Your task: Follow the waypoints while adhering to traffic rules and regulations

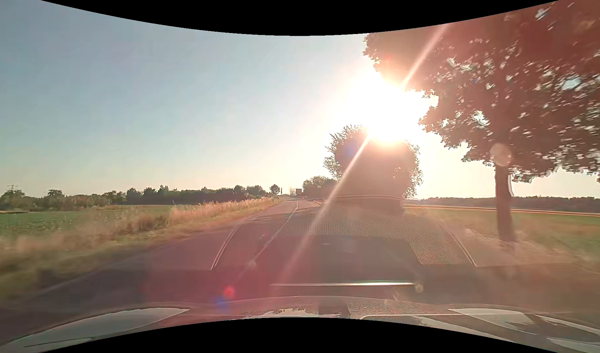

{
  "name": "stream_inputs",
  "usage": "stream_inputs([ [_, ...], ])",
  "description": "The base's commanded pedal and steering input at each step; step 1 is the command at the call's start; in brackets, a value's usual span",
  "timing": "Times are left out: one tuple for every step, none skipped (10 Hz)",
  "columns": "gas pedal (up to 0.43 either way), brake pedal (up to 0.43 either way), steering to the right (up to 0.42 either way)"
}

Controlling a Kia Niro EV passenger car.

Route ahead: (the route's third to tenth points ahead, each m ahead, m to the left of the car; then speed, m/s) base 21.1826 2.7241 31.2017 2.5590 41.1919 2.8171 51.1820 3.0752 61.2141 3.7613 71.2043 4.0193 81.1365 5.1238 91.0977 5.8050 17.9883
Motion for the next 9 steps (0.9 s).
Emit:
stream_inputs([
  [0.15,0.0,0.0],
  [0.15,0.0,0.0],
  [0.15,0.0,0.0],
  [0.15,0.0,0.0],
  [0.15,0.0,0.0],
  [0.15,0.0,0.0],
  [0.15,0.0,0.0],
  [0.15,0.0,0.0],
  [0.15,0.0,0.0],
])
